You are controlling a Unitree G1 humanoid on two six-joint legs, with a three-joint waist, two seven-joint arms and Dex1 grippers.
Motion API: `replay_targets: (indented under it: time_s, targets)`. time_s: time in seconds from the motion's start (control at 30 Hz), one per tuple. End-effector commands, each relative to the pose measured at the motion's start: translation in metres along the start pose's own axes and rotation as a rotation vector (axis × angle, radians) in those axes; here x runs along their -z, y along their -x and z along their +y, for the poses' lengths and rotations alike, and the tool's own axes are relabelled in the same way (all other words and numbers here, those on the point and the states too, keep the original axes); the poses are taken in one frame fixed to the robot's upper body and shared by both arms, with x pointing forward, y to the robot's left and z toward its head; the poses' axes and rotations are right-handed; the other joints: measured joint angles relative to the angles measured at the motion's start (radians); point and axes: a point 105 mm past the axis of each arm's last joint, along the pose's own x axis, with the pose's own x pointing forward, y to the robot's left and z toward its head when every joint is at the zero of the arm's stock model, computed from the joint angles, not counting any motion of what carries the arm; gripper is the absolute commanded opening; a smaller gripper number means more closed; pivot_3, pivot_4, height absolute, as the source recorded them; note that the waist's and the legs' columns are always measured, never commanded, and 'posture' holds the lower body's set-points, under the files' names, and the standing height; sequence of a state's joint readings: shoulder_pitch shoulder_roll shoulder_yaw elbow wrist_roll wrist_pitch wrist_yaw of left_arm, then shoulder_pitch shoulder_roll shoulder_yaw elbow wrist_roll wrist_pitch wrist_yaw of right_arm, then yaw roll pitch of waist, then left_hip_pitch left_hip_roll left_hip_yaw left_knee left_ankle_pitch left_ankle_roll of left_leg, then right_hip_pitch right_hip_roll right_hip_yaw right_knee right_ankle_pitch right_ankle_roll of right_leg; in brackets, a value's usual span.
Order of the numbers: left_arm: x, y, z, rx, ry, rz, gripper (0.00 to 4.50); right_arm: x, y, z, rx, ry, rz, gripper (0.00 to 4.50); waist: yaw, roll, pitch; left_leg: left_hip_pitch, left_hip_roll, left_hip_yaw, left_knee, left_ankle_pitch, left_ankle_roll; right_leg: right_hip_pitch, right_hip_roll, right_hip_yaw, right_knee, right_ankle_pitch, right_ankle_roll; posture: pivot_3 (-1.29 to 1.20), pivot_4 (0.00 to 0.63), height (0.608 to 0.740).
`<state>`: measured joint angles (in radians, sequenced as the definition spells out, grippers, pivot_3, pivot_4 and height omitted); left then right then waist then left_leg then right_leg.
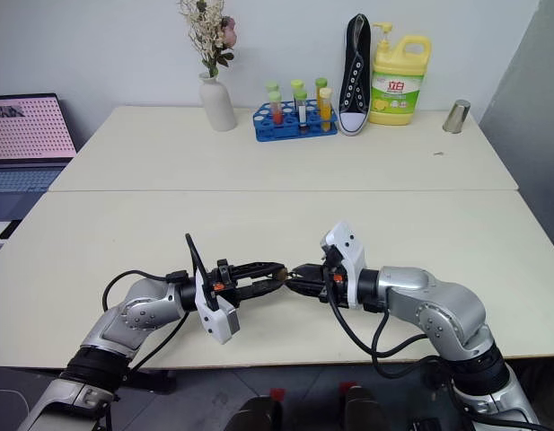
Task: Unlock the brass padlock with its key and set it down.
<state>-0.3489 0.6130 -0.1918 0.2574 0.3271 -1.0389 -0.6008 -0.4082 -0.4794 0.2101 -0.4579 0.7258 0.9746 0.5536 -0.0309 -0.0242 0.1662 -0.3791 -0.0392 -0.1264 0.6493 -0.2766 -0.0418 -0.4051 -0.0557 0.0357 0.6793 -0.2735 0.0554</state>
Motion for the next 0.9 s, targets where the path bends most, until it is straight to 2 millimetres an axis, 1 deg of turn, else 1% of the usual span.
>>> replay_targets:
  time_s: [0.03,0.2,0.33,0.5,0.6,0.7,0.8,0.9]
  targets:
    - [-0.005,-0.003,0.011,-0.027,-0.042,-0.025,0.95,-0.008,-0.001,0.006,-0.033,0.031,-0.020,0.00,0.000,0.000,0.000,0.000,0.000,0.000,0.000,0.000,0.000,0.000,0.000,0.000,0.000,0.000,0.000,0.00,0.150,0.740]
    - [-0.006,-0.004,0.010,-0.025,-0.041,-0.026,0.95,-0.009,-0.002,0.006,-0.038,0.028,-0.026,0.00,0.000,0.000,0.000,0.000,0.000,0.000,0.000,0.000,0.000,0.000,0.000,0.000,0.000,0.000,0.000,0.00,0.150,0.740]
    - [-0.006,-0.003,0.008,-0.007,-0.060,-0.027,0.95,-0.010,0.001,0.006,-0.060,-0.016,-0.032,0.00,0.000,0.000,0.000,0.000,0.000,0.000,0.000,0.000,0.000,0.000,0.000,0.000,0.000,0.000,0.000,0.00,0.150,0.740]
    - [-0.008,-0.003,0.008,0.014,-0.105,-0.046,0.95,-0.015,0.008,0.006,-0.112,-0.159,-0.031,0.00,0.000,0.000,0.000,0.000,0.000,0.000,0.000,0.000,0.000,0.000,0.000,0.000,0.000,0.000,0.000,0.00,0.150,0.740]
    - [-0.009,-0.004,0.008,0.025,-0.133,-0.056,0.95,-0.019,0.012,0.008,-0.180,-0.276,-0.016,0.00,0.001,0.000,0.000,0.000,0.000,0.000,0.000,0.000,0.000,0.000,0.000,0.000,0.000,0.000,0.000,0.00,0.150,0.740]
    - [-0.006,-0.004,0.008,0.040,-0.160,-0.048,0.95,-0.020,0.013,0.007,-0.217,-0.392,0.027,0.00,-0.001,0.000,0.000,0.000,0.000,0.000,0.000,0.000,0.000,0.000,0.000,0.000,0.000,0.000,0.000,0.00,0.150,0.740]
    - [-0.003,-0.004,0.008,0.044,-0.183,-0.038,0.95,-0.024,0.011,0.000,-0.219,-0.485,0.034,0.00,-0.001,0.000,0.000,0.000,0.000,0.000,-0.001,0.000,0.000,0.000,0.000,0.000,0.000,0.000,0.000,0.00,0.150,0.740]
    - [-0.003,-0.004,0.008,0.045,-0.195,-0.033,0.95,-0.026,0.010,-0.001,-0.225,-0.528,0.039,0.00,-0.001,0.001,0.000,0.000,0.000,0.000,-0.001,0.000,0.000,-0.001,0.000,0.001,0.001,0.000,0.000,0.00,0.150,0.740]
